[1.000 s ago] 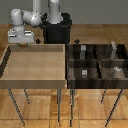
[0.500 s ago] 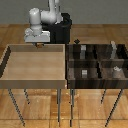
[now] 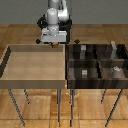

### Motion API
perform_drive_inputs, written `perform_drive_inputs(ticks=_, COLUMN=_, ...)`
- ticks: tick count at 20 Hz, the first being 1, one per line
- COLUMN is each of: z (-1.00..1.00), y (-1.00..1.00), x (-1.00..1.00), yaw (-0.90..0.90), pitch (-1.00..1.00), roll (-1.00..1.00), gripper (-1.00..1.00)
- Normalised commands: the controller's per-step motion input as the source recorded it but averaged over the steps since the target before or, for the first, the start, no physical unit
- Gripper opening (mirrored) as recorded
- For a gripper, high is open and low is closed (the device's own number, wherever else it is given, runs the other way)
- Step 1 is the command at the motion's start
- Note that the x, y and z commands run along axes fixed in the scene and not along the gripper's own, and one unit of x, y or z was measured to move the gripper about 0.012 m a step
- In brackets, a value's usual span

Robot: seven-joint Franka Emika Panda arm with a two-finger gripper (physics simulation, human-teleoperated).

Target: Place the loaf of bread into the appropriate compartment.

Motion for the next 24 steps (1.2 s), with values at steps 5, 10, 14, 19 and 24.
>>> perform_drive_inputs(ticks=5, z=0.0, y=1.0, x=0.0, yaw=0.0, pitch=0.0, roll=0.0, gripper=-1.0)
perform_drive_inputs(ticks=10, z=0.0, y=1.0, x=0.0, yaw=0.0, pitch=0.0, roll=0.0, gripper=-1.0)
perform_drive_inputs(ticks=14, z=0.0, y=1.0, x=0.0, yaw=0.0, pitch=0.0, roll=0.0, gripper=-1.0)
perform_drive_inputs(ticks=19, z=0.0, y=1.0, x=0.05, yaw=0.0, pitch=0.0, roll=0.0, gripper=-1.0)
perform_drive_inputs(ticks=24, z=0.0, y=0.0, x=0.8, yaw=0.0, pitch=0.0, roll=0.0, gripper=-1.0)
